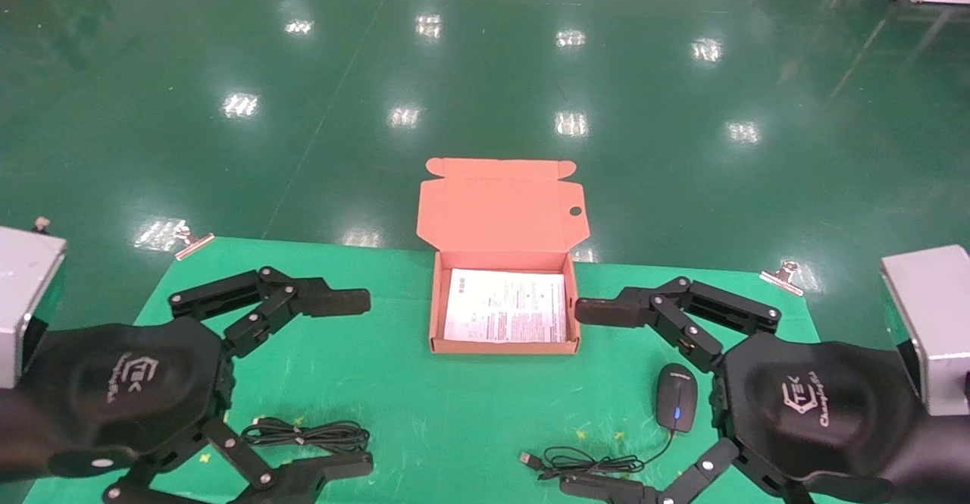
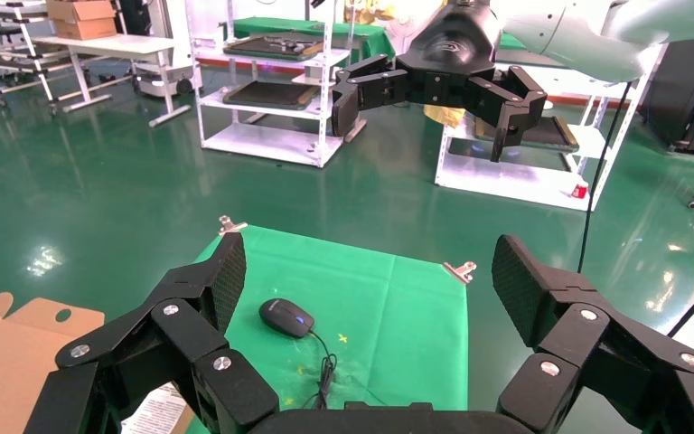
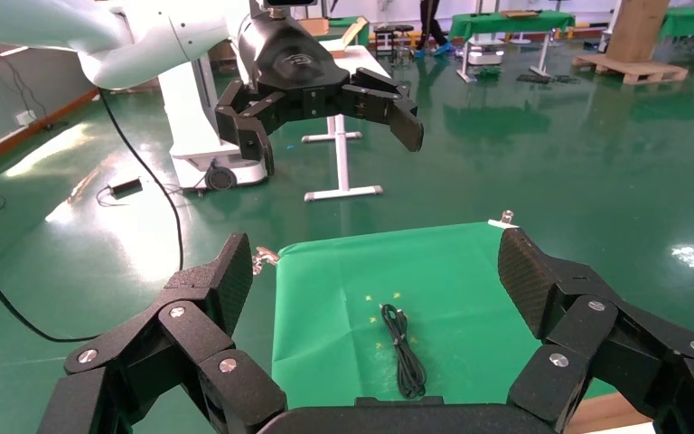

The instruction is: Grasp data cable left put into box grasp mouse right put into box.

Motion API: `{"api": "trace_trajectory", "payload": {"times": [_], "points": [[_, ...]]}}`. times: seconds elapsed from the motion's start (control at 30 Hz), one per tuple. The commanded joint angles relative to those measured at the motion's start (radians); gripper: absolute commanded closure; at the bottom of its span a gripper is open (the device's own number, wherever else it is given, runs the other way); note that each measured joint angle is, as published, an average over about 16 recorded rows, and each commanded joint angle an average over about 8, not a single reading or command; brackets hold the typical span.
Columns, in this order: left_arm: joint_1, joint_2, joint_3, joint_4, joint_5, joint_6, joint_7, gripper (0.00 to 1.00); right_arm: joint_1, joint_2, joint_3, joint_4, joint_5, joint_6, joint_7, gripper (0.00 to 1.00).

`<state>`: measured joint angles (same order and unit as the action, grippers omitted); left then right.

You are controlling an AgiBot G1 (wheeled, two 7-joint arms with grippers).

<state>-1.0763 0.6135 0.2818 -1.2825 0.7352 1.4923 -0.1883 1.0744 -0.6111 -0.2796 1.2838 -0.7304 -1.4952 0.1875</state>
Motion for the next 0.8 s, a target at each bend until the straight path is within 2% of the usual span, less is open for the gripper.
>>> {"api": "trace_trajectory", "payload": {"times": [0.03,0.8], "points": [[0.0,0.0,0.0,0.0,0.0,0.0,0.0,0.0,0.0,0.0,0.0,0.0,0.0,0.0,0.0,0.0],[0.0,0.0,0.0,0.0,0.0,0.0,0.0,0.0,0.0,0.0,0.0,0.0,0.0,0.0,0.0,0.0]]}}
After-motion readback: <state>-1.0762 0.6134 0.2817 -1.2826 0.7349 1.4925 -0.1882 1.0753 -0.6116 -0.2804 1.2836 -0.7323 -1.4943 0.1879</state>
